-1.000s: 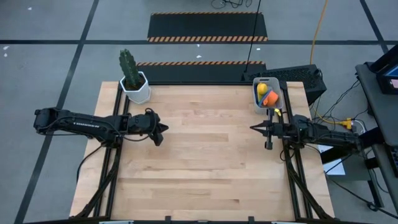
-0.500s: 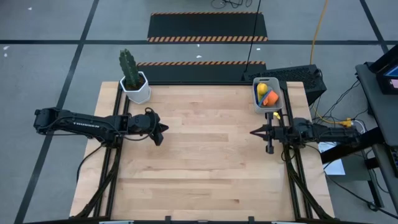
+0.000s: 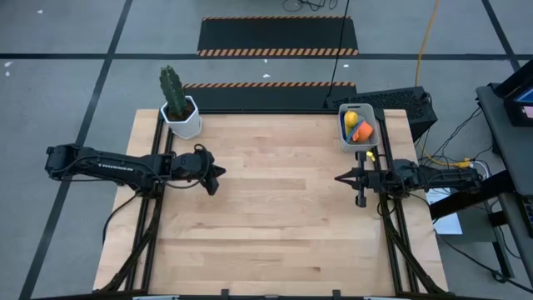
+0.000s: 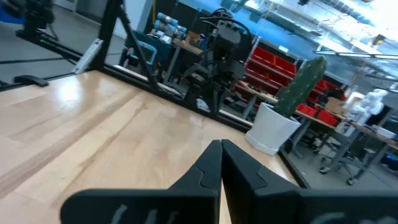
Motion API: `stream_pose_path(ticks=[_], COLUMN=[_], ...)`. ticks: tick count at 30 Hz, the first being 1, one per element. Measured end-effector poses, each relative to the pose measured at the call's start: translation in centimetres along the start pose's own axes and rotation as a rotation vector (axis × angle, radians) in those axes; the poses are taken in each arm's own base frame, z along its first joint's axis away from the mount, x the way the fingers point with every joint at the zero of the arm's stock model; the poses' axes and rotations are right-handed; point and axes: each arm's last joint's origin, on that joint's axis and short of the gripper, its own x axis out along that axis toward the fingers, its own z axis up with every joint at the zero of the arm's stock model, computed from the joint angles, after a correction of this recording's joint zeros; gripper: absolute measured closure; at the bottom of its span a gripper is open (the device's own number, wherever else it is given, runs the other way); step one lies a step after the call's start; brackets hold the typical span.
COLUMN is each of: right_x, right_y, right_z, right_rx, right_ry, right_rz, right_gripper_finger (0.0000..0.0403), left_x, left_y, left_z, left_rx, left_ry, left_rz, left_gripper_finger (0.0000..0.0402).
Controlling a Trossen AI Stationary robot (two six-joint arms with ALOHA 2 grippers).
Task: Nest measuring cups in basket
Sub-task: Return to Home Position
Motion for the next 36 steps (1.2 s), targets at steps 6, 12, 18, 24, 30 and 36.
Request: stream_pose_path(ticks=[6, 12, 18, 24, 30, 36], right_x=[0.0, 0.0, -0.1, -0.3, -0.1, -0.1], right_y=[-0.3, -0.4, -0.6, -0.9, -0.7, -0.4], right_z=[0.5, 0.8, 1.3, 2.1, 1.5, 1.2], right_rx=[-0.036, -0.041, -0.045, -0.069, -0.04, -0.024], right_ry=[-0.048, -0.077, -0.125, -0.215, -0.148, -0.12], right_rz=[-0.037, -0.05, -0.072, -0.116, -0.101, -0.058], right_gripper_finger=[0.0403, 0.0403, 0.0403, 0.0403, 0.0403, 0.0403], left_x=[0.0, 0.0, 0.0, -0.1, -0.1, -0.1], left_y=[0.0, 0.0, -0.1, -0.5, -0.7, -0.7], left_z=[0.0, 0.0, -0.1, -0.2, -0.3, -0.3], left_rx=[0.0, -0.002, 0.001, 0.011, 0.008, 0.008], left_ry=[-0.001, -0.001, 0.001, 0.008, 0.01, 0.01], left_rz=[0.0, 0.0, -0.008, -0.027, -0.033, -0.033], left_gripper_finger=[0.0371, 0.0371, 0.0371, 0.0371, 0.0371, 0.0371])
